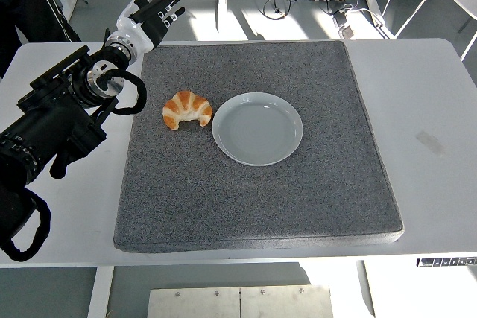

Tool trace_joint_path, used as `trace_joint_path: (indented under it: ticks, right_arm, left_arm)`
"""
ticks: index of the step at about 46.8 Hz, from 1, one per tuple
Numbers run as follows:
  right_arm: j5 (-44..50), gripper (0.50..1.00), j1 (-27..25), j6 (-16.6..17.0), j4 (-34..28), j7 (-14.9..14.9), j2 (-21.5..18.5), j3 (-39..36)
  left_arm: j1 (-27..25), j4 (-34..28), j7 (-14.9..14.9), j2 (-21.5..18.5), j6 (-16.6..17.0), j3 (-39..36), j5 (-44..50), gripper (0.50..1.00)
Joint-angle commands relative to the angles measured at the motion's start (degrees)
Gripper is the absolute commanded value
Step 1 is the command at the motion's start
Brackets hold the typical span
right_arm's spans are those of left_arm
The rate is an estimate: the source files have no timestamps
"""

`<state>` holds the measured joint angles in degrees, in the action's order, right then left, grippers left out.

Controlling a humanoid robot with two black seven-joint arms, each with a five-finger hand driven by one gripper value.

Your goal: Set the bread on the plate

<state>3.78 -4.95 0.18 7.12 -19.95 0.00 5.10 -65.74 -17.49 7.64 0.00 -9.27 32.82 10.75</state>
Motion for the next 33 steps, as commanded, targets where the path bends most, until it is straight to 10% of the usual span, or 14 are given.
trace_joint_path:
  ticks: [1,33]
  right_arm:
    - [0.0,1.0,0.03,0.0,0.0,0.0,0.0,0.0]
    - [0.0,1.0,0.12,0.0,0.09,0.0,0.0,0.0]
  left_arm:
    - [0.0,0.0,0.35,0.0,0.04,-0.04,-0.11,0.983]
    - [-0.62,-0.09,-0.44,0.0,0.65,-2.68,-0.73,0.983]
